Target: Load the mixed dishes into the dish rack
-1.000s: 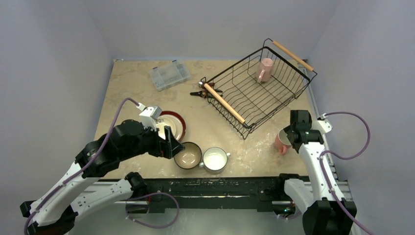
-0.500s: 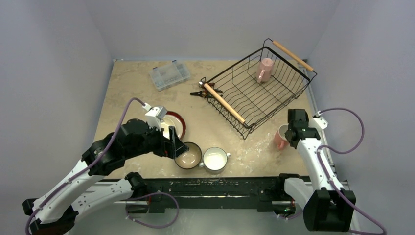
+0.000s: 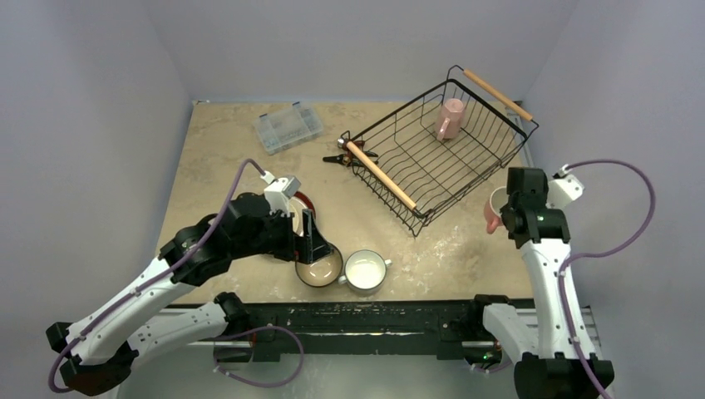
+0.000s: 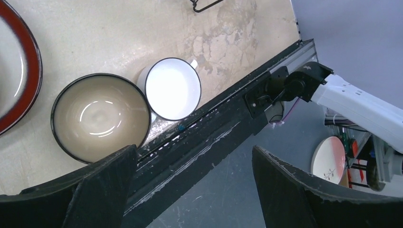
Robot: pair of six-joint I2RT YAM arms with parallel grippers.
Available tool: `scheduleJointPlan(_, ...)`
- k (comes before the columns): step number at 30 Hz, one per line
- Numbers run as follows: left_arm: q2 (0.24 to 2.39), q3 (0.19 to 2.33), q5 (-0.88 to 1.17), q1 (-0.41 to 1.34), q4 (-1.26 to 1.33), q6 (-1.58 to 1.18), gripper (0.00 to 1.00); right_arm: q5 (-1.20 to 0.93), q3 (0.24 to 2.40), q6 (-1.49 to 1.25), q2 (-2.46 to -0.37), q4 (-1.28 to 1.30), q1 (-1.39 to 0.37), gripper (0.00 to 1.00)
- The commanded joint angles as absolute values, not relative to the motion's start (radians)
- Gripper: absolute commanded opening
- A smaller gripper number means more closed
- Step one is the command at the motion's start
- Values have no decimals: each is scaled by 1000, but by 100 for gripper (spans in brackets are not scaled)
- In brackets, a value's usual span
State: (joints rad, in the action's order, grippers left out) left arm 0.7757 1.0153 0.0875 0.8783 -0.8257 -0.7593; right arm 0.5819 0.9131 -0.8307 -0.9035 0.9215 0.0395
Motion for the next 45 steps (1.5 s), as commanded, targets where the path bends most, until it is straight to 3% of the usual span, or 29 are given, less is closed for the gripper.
scheduleJointPlan(1, 769, 1040, 143, 882, -731, -803, 88, 692, 1141, -751, -867, 995, 38, 0)
scheduleJointPlan(4, 760, 1026, 164, 882, -699, -828, 88, 574, 1261, -631, -856, 963, 38, 0)
scheduleJointPlan(7, 745, 1013, 182, 882, -669, -858, 88, 328, 1340, -504, -814, 825, 30, 0)
scheduleJointPlan(13, 698, 1003, 190, 883, -606, -939, 85, 15, 1501, -469, -900, 808, -50, 0)
scheduleJointPlan(19, 716, 1095, 147, 882, -613, -976, 83, 235, 1596, -533, -1014, 848, -486, 0)
scheduleJointPlan(23, 812, 1248, 67, 882, -749, -979, 76, 558, 1651, -622, -1121, 883, -872, 0)
scheduleJointPlan(28, 859, 1364, -77, 883, -874, -956, 69, 944, 1916, -790, -1433, 1155, -1224, 0)
scheduleJointPlan(32, 858, 1382, -164, 882, -943, -925, 66, 1070, 2099, -839, -1610, 1267, -1349, 0)
scheduleJointPlan(38, 819, 1352, -272, 883, -1016, -921, 47, 1091, 2114, -895, -1652, 1253, -1407, 0)
scheduleJointPlan(45, 835, 1329, -310, 882, -1018, -907, 45, 1070, 2111, -865, -1663, 1178, -1431, 0)
